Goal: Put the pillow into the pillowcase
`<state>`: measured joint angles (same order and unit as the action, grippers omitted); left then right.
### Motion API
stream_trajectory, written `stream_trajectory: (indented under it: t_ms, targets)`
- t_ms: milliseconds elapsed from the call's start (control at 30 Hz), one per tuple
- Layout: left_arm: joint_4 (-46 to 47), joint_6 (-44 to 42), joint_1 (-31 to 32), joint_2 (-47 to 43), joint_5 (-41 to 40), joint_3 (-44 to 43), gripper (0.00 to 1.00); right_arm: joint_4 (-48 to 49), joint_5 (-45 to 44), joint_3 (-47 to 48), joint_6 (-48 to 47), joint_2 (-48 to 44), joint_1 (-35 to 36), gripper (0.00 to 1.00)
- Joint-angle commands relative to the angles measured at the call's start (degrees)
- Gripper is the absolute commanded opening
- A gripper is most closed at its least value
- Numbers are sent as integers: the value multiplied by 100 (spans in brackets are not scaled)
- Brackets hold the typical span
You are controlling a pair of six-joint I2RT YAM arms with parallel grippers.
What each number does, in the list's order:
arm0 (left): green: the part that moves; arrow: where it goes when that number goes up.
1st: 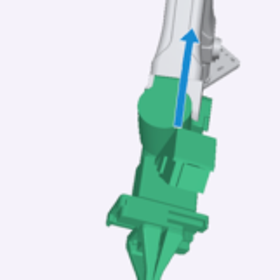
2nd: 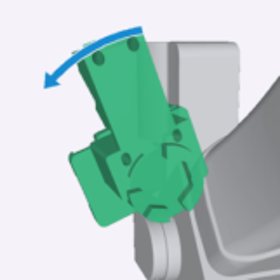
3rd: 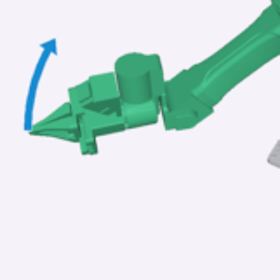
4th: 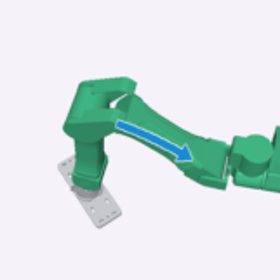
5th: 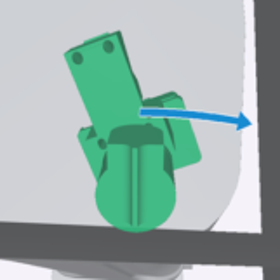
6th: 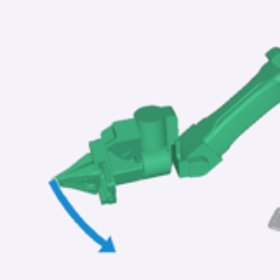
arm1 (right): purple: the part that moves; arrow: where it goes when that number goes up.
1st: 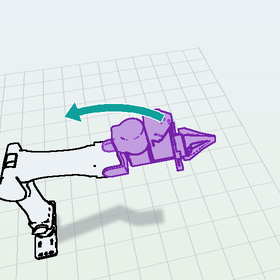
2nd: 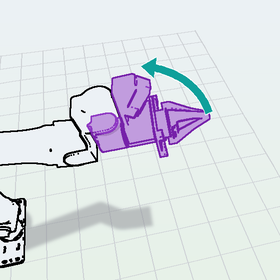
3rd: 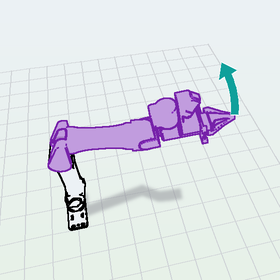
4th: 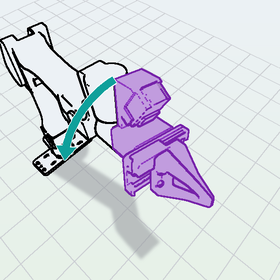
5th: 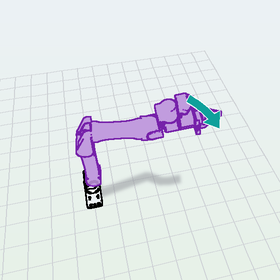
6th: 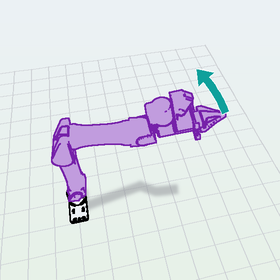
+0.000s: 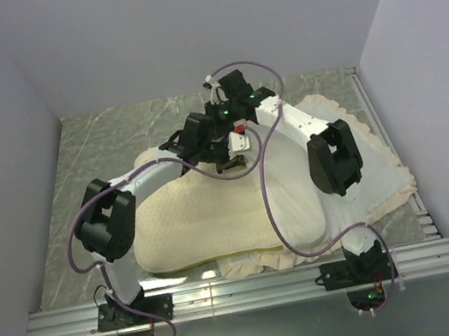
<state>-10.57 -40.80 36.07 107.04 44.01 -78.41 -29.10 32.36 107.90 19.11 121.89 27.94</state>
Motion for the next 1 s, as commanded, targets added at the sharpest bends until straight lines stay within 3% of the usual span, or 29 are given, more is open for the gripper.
stream_trajectory:
  t_ms: [0, 33, 67, 100, 133, 233, 367, 567, 667, 800, 900, 967]
  targets:
    - [360, 307, 67, -482, 469, 667, 0, 1363, 165, 135, 1173, -148, 264, 0]
    - [519, 457, -3, -613, 425, 1070, 0, 1363, 209, 153, 1200, -148, 290, 0]
    - [608, 720, -74, -823, 355, 1239, 0, 1137, 105, 214, 965, -191, 282, 13]
    - [800, 879, -153, -904, 189, 1371, 0, 943, -105, 240, 710, -252, 230, 27]
    - [819, 1002, -388, -992, 152, 1529, 0, 750, -298, 275, 447, -410, 151, 51]
    - [1012, 1582, -978, -1010, -243, 1749, 0, 222, -853, 145, -354, -901, -350, 69]
    - [1434, 2556, -1699, -695, -1120, 1584, 0, -505, -1038, -6, -1389, -1439, -957, 71]
    - [1515, 3884, -2552, 307, -2360, 513, 0, -1307, -1127, -592, -2561, -2168, -923, 64]
    - [1470, 4009, -2684, 519, -1856, 116, 1, -1283, -1241, -1197, -2694, -2449, -704, 63]
    - [1207, 3581, -2623, 82, -816, 141, 41, -870, -1469, -1859, -2431, -2679, -343, 61]
    - [698, 3316, -2597, -297, -552, 308, 54, -589, -1977, -1957, -2369, -2565, 69, 58]
    - [416, 3070, -2597, -727, -560, 431, 57, -535, -2451, -1887, -2333, -2363, 272, 56]
